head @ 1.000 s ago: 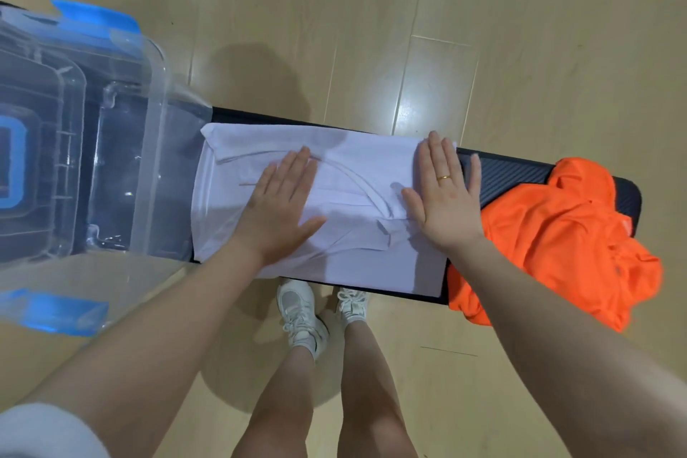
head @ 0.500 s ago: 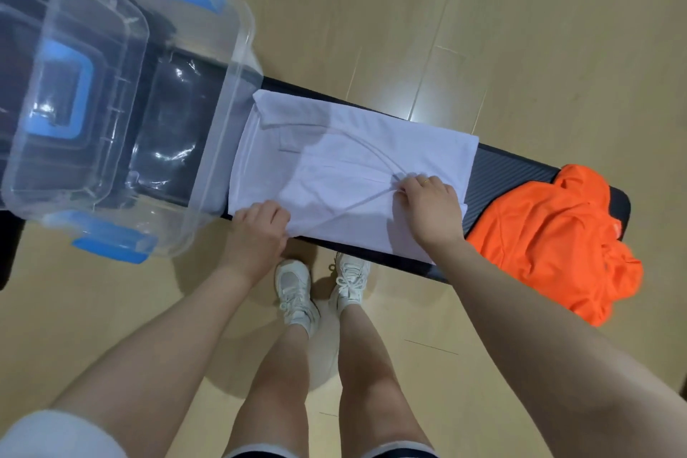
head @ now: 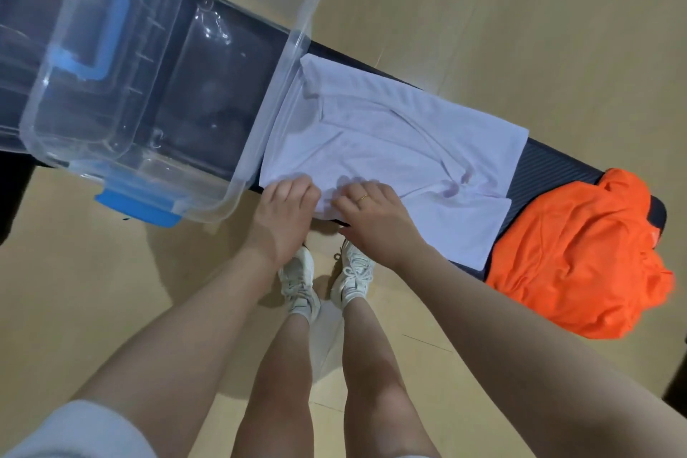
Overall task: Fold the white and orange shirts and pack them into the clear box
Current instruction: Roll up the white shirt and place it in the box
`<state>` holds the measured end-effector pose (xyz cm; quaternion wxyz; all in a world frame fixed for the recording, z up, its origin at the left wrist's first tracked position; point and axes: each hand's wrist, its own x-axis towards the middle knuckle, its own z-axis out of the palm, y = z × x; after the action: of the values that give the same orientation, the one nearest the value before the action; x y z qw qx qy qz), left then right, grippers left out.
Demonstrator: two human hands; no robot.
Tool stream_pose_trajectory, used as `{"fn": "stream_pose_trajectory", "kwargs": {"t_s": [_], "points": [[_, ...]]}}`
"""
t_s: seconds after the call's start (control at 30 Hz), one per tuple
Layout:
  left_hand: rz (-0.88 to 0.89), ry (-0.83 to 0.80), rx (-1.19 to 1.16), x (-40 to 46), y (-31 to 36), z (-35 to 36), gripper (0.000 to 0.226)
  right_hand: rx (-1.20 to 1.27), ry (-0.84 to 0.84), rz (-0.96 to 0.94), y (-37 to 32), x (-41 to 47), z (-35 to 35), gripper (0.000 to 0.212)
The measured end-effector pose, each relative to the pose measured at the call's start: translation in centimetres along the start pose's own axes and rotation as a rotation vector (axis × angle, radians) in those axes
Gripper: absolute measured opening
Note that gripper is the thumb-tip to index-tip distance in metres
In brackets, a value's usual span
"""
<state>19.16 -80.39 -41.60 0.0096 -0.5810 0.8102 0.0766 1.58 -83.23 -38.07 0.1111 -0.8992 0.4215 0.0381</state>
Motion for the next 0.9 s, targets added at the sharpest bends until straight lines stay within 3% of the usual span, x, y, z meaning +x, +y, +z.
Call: {"fn": "stream_pose_trajectory", "kwargs": {"t_s": [0.2,0.27,0.4,0.5,0.73,0.83,0.9], "points": [[-0.099,0.244,-0.12,-1.9,-0.9,0.0,0.037,-0.002,-0.02,0.081,-1.3,0.7,0.8,0.02],[-0.135,0.23,-0.206,-2.5,-1.1,-0.3,0.042,0.057,-0.022,0.169,-1.3,1.4,0.5,0.02],[-0.23,0.13,-0.385,-3.1,-0.8,-1.1,0.061,0.426,-0.134,0.419,-1.0,2.6,-0.7,0.032],[-0.278,0.065,-0.42,-2.3,-0.3,-1.5,0.064,0.459,-0.112,0.455,-1.1,2.8,-0.8,0.036],[-0.173,-0.018,-0.214,-1.5,-0.9,-1.2,0.069,0.501,-0.149,0.633,-1.6,3.6,-0.7,0.02],[-0.173,0.013,-0.253,-0.9,-1.8,-1.6,0.058,0.426,-0.161,0.612,-1.9,3.9,-0.8,0.02],[-0.225,-0.029,-0.468,-0.5,-1.9,-2.2,0.026,0.378,-0.136,0.568,-1.9,3.9,-0.7,0.023]]}}
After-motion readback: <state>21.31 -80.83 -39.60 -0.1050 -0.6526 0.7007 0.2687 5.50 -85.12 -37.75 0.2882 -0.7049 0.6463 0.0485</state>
